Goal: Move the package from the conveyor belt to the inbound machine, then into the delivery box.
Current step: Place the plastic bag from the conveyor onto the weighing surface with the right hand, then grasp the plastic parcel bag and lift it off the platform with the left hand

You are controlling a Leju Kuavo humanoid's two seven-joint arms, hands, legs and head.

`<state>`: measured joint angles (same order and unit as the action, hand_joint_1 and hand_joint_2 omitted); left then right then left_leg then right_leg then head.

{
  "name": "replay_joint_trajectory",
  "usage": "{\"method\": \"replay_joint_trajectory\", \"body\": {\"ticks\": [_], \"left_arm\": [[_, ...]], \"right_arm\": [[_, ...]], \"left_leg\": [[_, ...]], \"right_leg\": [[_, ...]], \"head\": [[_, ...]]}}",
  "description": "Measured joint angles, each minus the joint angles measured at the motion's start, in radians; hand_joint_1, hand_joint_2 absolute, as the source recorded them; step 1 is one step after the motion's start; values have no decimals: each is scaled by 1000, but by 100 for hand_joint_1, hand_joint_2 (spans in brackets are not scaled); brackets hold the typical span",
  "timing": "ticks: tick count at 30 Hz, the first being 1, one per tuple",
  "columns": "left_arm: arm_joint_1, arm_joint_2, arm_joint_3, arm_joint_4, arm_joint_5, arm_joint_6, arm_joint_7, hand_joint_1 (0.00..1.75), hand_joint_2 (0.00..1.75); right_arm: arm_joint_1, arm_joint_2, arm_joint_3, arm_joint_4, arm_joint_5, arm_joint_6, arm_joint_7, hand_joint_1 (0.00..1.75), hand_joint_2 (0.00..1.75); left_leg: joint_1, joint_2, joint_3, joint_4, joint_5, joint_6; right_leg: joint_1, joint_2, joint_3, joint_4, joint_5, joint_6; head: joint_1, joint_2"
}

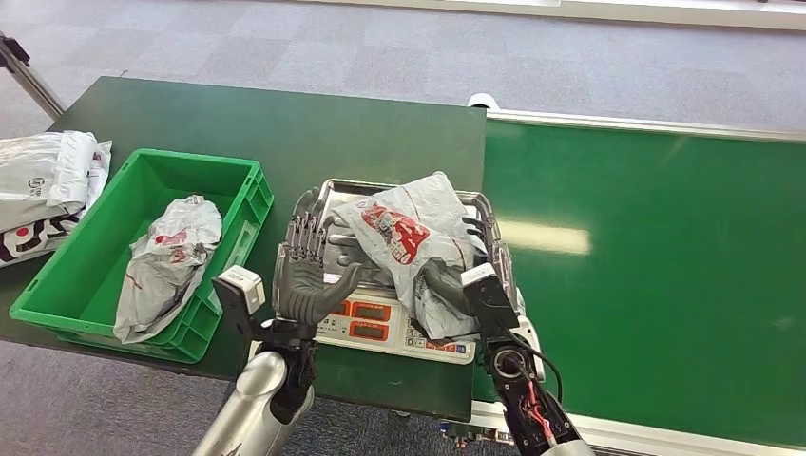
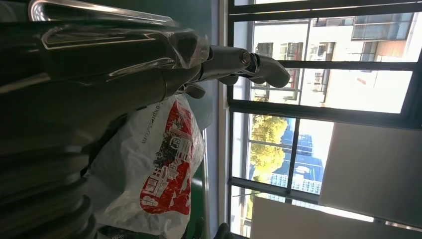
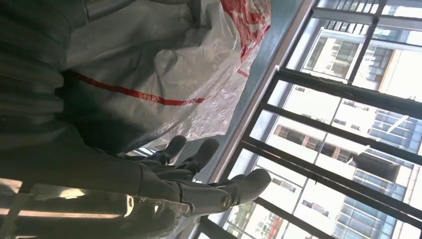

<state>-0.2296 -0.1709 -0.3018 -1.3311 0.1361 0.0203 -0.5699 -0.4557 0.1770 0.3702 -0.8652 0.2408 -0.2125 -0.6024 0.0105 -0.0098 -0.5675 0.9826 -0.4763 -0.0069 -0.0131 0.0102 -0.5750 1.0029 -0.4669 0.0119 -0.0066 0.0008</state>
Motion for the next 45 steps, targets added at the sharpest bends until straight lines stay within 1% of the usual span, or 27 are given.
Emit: {"method": "replay_joint_trajectory", "body": {"ticks": [2, 5, 9, 12, 23, 27, 30, 34, 37, 41, 43, 45], "left_arm": [[0, 0, 0, 7, 1, -1, 0, 0, 175], [2, 0, 0, 14, 2, -2, 0, 0, 175], [10, 0, 0, 16, 2, -3, 0, 0, 175], [18, 0, 0, 16, 2, -2, 0, 0, 175], [30, 5, 3, 14, -20, 28, -13, 0, 175], [25, 9, 4, 6, -98, 66, -21, 0, 175], [-7, 16, -5, 4, -227, 77, -22, 0, 175], [-80, 23, -42, 12, -355, 29, -14, 0, 175], [-136, 26, -79, 30, -447, 24, 8, 0, 175], [-223, 34, -158, 109, -669, 29, 78, 0, 175], [-257, 34, -201, 161, -725, 19, 93, 0, 175], [-272, 33, -224, 192, -740, 17, 96, 0, 175]], "right_arm": [[23, -4, -5, -40, -4, 24, 6, 0, 175], [57, -8, -12, -100, -5, 33, -2, 0, 175], [123, -13, -23, -206, 9, 1, -18, 0, 175], [154, -18, -30, -268, 21, -18, -18, 0, 175], [249, -33, -71, -416, -7, -21, -2, 0, 175], [277, -35, -101, -452, -27, -18, 8, 0, 175], [294, -35, -136, -464, -57, 3, 15, 0, 175], [302, -34, -182, -464, -73, 35, 16, 0, 175], [306, -32, -210, -464, -76, 54, 20, 0, 175], [314, -32, -251, -466, -84, 82, 32, 0, 175], [319, -32, -272, -470, -86, 95, 35, 0, 175], [323, -32, -284, -474, -86, 100, 37, 0, 175]], "left_leg": [[0, 0, 0, 0, 0, 0], [0, 0, 0, 0, 0, 0], [0, 0, 0, 0, 0, 0], [0, 0, 0, 0, 0, 0], [0, 0, 0, 0, 0, 0], [0, -1, 0, 0, 0, 0], [0, -1, 0, 0, 0, 0], [0, -1, 0, 0, 0, 0], [0, -1, 1, 0, 0, 0], [0, -1, 0, 0, 0, 0], [0, 0, 0, 0, 0, 0], [0, 2, 0, 0, 0, 0]], "right_leg": [[0, 0, 0, 0, 0, 0], [0, 0, 0, 0, 0, 0], [0, 0, 0, 0, 0, 0], [0, 0, 0, 0, 0, 0], [0, 0, 0, 0, 0, 0], [0, 0, 0, 0, 0, 0], [0, 0, 0, 0, 0, 0], [0, 0, 1, 0, 0, 0], [0, 0, 1, 0, 0, 0], [0, -1, 1, 0, 0, 0], [0, 0, 1, 0, 0, 0], [0, 1, 0, 0, 0, 0]], "head": [[0, 0], [0, 0], [0, 0], [0, 0], [0, 0], [0, 0], [0, 0], [0, 0], [0, 0], [0, 0], [0, 0], [0, 0]]}}
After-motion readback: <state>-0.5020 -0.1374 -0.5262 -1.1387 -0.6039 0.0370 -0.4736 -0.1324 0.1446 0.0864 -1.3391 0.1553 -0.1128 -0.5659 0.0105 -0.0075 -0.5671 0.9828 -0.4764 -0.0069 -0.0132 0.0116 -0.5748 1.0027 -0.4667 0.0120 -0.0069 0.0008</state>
